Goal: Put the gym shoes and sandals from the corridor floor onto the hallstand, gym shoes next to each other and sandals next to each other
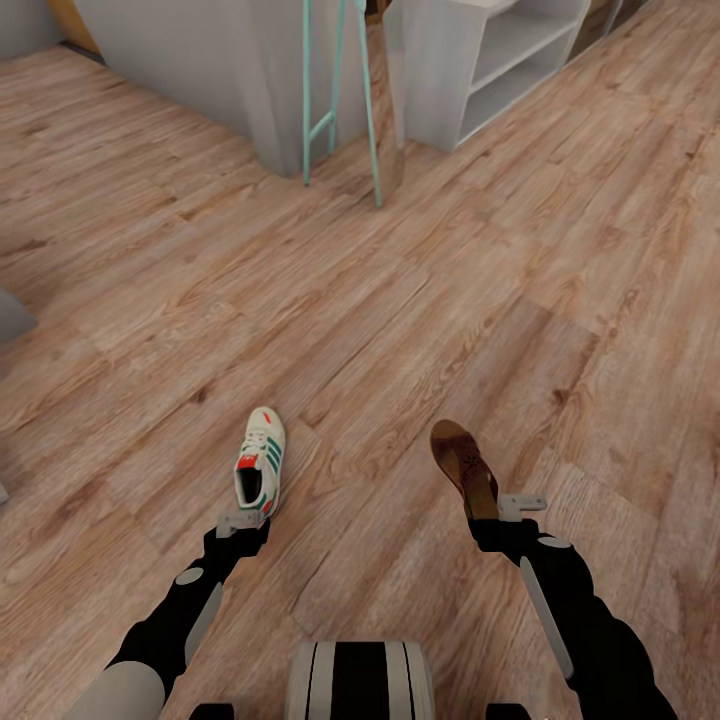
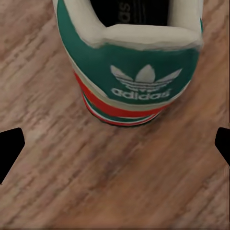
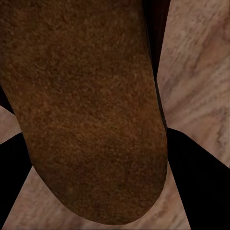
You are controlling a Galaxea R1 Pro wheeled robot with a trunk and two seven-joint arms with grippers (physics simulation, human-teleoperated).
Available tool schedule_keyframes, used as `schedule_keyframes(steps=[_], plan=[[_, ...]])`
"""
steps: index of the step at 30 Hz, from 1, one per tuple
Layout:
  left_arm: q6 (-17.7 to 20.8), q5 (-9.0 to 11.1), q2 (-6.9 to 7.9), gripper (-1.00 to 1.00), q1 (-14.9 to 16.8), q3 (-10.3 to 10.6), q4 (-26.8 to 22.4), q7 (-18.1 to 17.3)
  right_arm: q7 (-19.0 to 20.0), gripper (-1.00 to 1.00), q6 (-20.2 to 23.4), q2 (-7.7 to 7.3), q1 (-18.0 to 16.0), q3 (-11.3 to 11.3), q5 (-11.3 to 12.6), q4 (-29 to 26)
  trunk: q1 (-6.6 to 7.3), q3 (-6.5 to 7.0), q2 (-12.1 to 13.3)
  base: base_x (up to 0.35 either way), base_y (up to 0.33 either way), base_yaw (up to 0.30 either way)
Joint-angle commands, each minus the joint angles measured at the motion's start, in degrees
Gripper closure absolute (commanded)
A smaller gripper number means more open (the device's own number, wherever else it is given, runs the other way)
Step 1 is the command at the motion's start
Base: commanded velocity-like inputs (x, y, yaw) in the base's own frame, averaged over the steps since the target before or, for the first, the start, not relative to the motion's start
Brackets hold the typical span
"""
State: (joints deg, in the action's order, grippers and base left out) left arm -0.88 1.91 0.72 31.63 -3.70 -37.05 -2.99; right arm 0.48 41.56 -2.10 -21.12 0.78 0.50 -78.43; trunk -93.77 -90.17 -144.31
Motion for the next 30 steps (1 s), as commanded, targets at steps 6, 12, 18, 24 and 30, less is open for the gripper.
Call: schedule_keyframes(steps=[6, 12, 18, 24, 30], plan=[[-0.1, 0.2, 0.01, -1.00, 0.0, -0.2, 0.0, -0.3, 0.0, 1.00, 0.3, -0.01, 0.0, 0.0, 0.0, -0.1, 0.01, -0.34, 0.0, 0.000, 0.000, -0.110], [0.0, 0.2, 0.02, -1.00, 0.0, -0.2, 0.0, -0.3, 0.0, 1.00, 0.3, -0.01, 0.0, 0.0, 0.0, -0.1, 0.01, -0.41, 0.0, 0.083, 0.000, -0.023], [-0.1, 0.2, -0.02, -1.00, 0.0, -0.2, 0.0, -0.3, 0.0, 1.00, 0.3, -0.01, 0.0, 0.0, 0.0, -0.1, 0.01, -0.41, 0.0, 0.025, 0.000, -0.001], [0.0, 0.2, 0.00, -1.00, 0.0, -0.2, 0.0, -0.3, 0.0, 1.00, 0.3, -0.01, 0.0, 0.0, 0.0, -0.1, 0.01, -0.41, 0.0, 0.005, 0.000, 0.000], [0.0, 0.2, 0.01, -1.00, 0.0, -0.2, 0.0, -0.3, 0.0, 1.00, 0.3, -0.01, 0.0, 0.0, 0.0, -0.1, 0.01, -0.41, 0.0, 0.072, 0.016, 0.000]])
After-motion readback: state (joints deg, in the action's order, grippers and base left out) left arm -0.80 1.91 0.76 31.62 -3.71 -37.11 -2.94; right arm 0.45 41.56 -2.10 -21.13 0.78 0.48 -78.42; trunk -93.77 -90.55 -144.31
